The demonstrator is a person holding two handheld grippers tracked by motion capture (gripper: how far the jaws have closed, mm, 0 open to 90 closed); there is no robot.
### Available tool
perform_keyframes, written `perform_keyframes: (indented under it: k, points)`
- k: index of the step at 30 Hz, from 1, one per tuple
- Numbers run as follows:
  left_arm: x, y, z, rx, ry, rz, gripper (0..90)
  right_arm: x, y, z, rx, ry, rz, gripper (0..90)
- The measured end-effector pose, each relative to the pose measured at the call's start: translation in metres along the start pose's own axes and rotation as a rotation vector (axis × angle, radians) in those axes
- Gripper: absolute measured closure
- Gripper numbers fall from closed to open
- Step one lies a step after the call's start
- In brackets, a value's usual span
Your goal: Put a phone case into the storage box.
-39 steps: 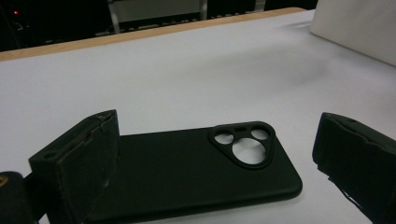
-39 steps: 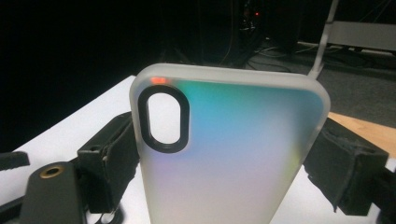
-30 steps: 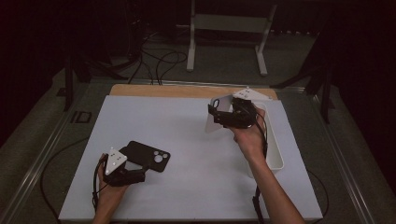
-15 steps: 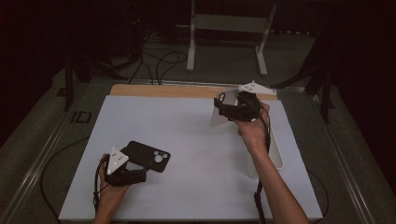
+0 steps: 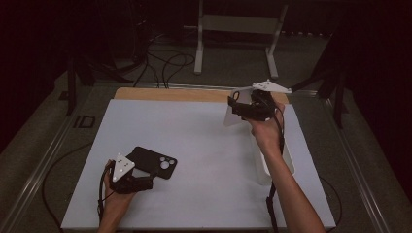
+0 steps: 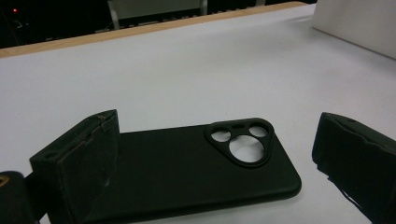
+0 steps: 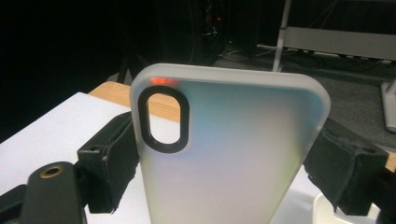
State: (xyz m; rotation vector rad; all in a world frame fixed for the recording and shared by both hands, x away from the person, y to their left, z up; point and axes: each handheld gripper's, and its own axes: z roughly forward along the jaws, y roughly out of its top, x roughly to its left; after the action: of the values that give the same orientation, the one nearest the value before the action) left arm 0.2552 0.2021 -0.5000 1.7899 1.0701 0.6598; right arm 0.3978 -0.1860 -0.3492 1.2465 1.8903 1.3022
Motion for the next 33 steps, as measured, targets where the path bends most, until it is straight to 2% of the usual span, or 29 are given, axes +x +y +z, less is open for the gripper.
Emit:
perform_keyframes:
  k: [8, 22, 33]
  points:
    - [0.000, 0.000, 0.000, -0.002, 0.001, -0.001, 1.9, -0.008, 0.003, 0.003, -0.004, -0.024, -0.003, 16.4]
    - [-0.001, 0.000, 0.000, -0.001, 0.001, 0.003, 1.9, -0.029, 0.003, 0.010, 0.014, -0.085, 0.001, 16.5]
    - [-0.001, 0.000, 0.000, 0.000, 0.000, 0.004, 1.9, -0.048, 0.003, 0.010, 0.024, -0.139, 0.024, 16.5]
